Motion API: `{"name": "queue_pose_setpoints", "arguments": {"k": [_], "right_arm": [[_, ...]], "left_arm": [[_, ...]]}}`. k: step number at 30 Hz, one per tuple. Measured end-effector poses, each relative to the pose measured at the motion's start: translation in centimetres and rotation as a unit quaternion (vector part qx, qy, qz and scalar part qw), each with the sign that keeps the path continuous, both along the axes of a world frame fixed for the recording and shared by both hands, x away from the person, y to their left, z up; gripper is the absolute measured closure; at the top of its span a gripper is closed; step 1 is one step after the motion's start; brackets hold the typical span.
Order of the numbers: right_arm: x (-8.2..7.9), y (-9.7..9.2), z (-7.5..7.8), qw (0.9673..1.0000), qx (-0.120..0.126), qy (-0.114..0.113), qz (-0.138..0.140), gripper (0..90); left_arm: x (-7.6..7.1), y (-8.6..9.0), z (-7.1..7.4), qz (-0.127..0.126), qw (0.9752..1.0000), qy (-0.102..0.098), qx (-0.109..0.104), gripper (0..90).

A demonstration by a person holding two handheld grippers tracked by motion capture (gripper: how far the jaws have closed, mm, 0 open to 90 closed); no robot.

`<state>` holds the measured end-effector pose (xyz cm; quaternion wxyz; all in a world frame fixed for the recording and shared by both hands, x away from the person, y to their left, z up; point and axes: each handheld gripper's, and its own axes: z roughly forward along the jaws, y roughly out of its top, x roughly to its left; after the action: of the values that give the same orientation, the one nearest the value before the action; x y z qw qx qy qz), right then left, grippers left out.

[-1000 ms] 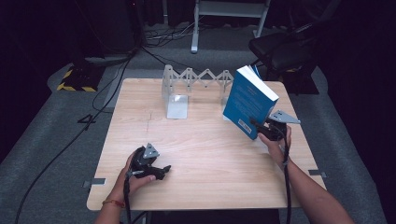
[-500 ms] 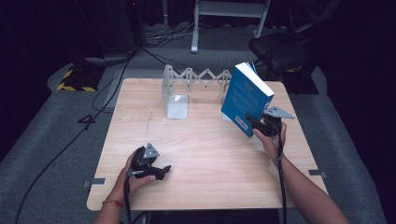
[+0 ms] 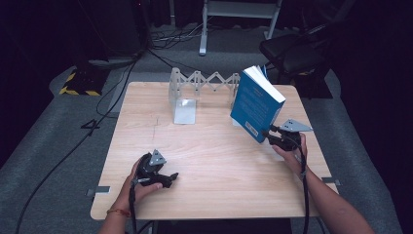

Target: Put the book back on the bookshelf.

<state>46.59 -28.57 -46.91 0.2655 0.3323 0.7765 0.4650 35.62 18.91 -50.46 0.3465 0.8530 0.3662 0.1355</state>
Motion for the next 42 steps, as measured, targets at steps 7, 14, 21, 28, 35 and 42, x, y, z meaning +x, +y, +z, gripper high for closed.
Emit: {"name": "queue_pose_setpoints", "arguments": {"k": [7, 14, 21, 28, 35, 42], "right_arm": [[0.2, 1.3, 0.1, 0.9994, 0.005, -0.002, -0.035, 62.2], [-1.4, 1.5, -0.3, 0.9973, 0.019, -0.004, -0.071, 62.3], [-1.8, 1.8, -0.3, 0.9955, 0.038, 0.008, -0.086, 62.3], [-0.9, 3.4, -0.1, 0.9939, 0.044, 0.012, -0.1, 62.3], [0.3, 5.1, 0.0, 0.9916, 0.055, 0.014, -0.116, 62.3], [0.1, 5.4, 0.0, 0.9918, 0.031, 0.002, -0.124, 62.3]], "left_arm": [[0.1, 0.0, 0.0, -0.002, 1.0, -0.001, 0.002, 14.4], [0.0, 0.0, 0.0, -0.001, 1.0, -0.001, 0.001, 14.4], [0.0, 0.0, 0.0, -0.002, 1.0, -0.001, 0.002, 14.5], [0.1, 0.0, 0.0, -0.003, 1.0, -0.001, 0.002, 14.2], [0.2, -0.1, 0.0, -0.005, 1.0, 0.0, 0.001, 13.9], [0.1, -0.1, 0.0, -0.003, 1.0, 0.0, 0.001, 14.0]]}}
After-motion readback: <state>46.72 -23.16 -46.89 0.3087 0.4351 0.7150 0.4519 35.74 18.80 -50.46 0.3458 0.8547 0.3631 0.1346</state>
